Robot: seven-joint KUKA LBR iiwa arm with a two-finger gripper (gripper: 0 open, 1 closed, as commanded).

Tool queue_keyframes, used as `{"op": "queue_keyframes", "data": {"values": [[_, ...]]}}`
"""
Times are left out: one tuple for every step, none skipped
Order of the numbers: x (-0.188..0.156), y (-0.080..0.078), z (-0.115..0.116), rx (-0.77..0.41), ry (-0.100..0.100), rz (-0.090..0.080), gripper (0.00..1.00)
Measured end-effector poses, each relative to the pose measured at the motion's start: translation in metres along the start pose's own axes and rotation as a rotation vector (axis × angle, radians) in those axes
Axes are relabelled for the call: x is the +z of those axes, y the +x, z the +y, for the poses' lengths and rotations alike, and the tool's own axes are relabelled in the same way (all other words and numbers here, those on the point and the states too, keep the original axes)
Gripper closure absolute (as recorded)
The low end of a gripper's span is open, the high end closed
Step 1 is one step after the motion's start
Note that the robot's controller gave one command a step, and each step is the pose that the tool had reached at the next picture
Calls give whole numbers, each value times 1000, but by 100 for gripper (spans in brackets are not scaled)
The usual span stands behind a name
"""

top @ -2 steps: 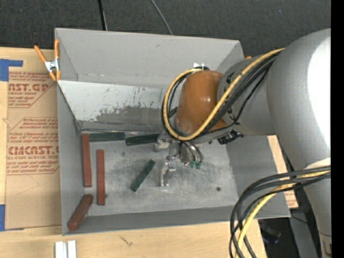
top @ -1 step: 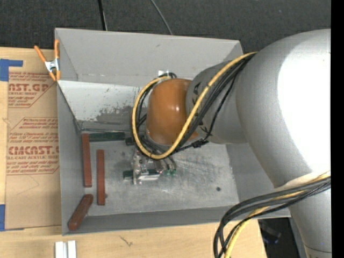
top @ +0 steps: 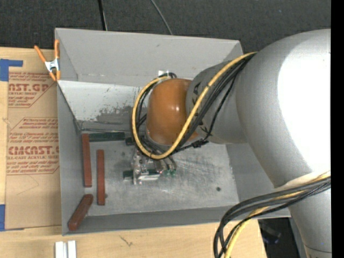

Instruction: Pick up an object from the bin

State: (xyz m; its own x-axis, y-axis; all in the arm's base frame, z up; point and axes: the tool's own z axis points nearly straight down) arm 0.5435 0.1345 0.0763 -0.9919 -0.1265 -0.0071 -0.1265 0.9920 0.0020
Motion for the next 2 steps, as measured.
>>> {"op": "queue_keyframes", "data": {"values": [[-116, -2, -7, 50, 1, 5, 100], [-116, -2, -7, 50, 2, 5, 100]]}}
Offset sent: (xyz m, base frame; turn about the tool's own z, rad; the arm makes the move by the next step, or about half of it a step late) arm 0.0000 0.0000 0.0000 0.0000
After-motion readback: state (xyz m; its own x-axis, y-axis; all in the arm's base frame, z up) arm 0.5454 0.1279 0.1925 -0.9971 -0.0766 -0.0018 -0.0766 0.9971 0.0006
